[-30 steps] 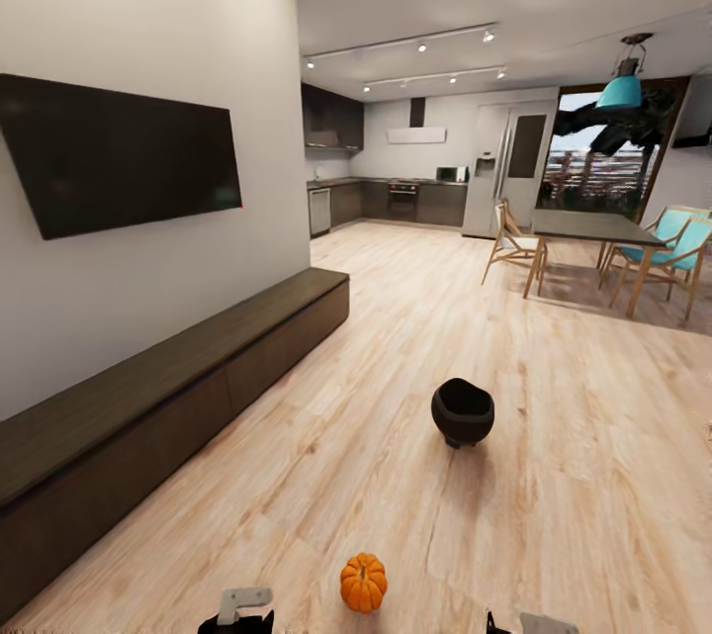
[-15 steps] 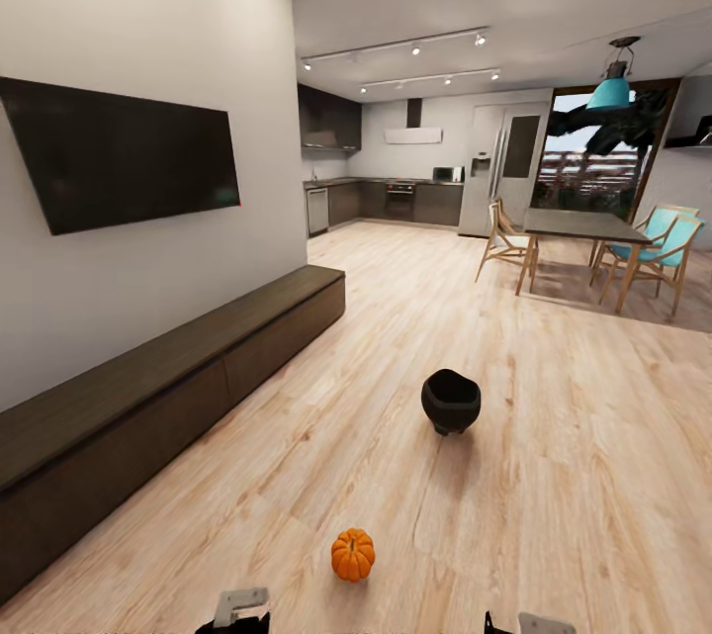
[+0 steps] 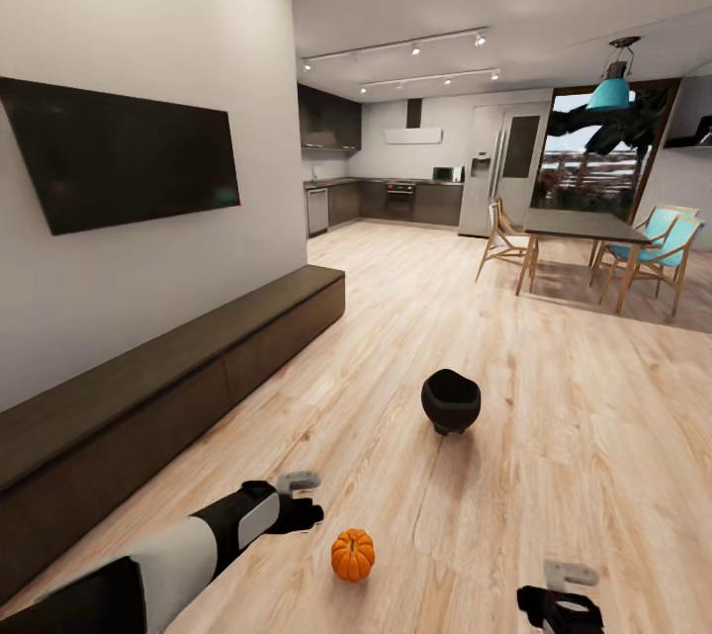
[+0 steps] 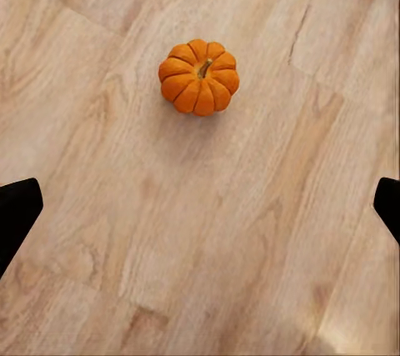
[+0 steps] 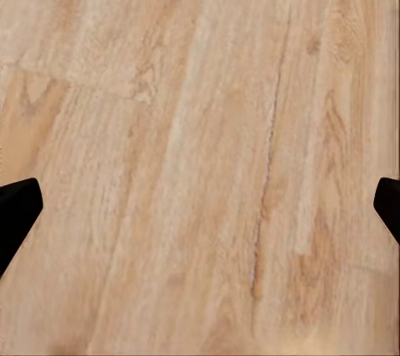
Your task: Place each of the two pumpkins and all three candles from the living room inside a cabinet in the living room (use any cabinet), then make sure every cabinet is closed, and position the cauldron so it is next to a table in the living room.
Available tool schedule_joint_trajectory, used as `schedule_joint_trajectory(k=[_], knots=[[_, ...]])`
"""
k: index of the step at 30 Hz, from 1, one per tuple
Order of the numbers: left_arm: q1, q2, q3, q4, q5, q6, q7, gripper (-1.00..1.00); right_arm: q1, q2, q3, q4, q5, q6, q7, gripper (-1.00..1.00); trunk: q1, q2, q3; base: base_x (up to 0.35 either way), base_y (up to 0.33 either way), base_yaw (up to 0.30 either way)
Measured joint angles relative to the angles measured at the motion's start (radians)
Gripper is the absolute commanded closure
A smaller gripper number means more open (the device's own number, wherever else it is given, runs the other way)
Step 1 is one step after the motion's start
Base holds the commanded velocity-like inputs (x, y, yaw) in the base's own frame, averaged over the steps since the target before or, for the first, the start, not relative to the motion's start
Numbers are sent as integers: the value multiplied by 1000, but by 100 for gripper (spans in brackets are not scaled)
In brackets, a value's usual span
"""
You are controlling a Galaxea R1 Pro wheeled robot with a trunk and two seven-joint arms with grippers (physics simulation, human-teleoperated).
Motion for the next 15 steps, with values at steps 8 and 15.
schedule_joint_trajectory(k=[8, 15], knots=[[-15, -9, -4, -14, -39, 25, -50, -100, -15, -10, -2, -326, -1, 300, 2, -100, 0, 0, 0, 0, 0, 0], [-16, -4, -6, -11, -150, 21, -258, -100, -76, -42, -2, -372, -26, 395, 73, -100, 0, 0, 0, 0, 0, 0]])
